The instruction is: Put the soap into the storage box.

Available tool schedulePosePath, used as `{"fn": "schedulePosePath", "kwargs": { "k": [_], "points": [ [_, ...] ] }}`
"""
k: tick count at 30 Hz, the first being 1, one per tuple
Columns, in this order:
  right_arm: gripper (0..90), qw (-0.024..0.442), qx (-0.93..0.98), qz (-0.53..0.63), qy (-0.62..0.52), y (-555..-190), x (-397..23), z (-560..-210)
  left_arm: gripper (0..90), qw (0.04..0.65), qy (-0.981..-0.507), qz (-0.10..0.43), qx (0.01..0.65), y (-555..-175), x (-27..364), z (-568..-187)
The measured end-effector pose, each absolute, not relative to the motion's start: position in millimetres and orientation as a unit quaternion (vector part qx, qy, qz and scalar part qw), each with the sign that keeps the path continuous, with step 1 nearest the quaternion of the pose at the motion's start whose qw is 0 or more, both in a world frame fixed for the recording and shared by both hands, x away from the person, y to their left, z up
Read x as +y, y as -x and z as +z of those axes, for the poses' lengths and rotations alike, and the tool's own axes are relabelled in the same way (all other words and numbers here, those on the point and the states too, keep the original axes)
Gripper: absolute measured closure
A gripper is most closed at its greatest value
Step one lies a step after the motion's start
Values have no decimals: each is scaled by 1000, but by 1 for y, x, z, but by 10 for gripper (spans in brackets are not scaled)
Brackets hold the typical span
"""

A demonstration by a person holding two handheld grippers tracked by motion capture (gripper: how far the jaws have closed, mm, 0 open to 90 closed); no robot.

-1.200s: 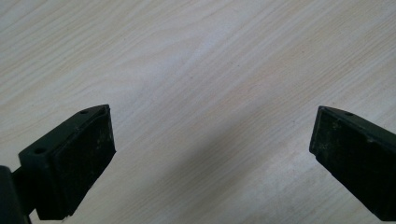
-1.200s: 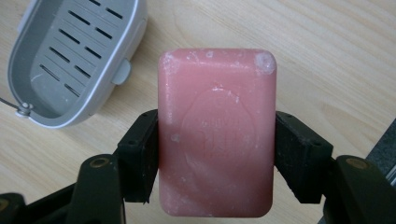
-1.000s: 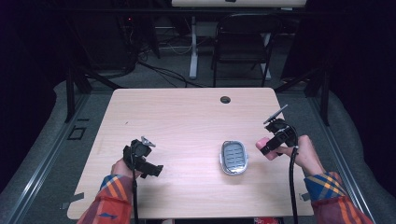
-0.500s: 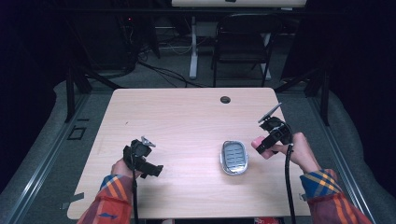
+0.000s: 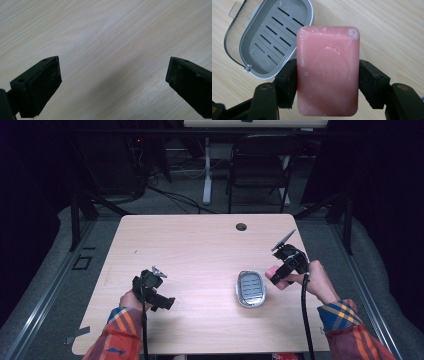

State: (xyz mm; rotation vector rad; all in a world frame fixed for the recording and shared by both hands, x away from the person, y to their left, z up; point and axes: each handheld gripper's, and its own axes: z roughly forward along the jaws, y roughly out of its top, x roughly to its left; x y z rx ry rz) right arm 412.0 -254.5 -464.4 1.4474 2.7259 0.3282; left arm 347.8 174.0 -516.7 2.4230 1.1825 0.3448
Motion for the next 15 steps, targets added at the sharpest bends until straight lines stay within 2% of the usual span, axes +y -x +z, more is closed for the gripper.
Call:
{"fn": "schedulePosePath", "kwargs": {
  "k": [15],
  "points": [
    [372,21,882,103,-459,-414,-236,-466,0,209,-873,123,423,-347,174,-517]
  ]
}}
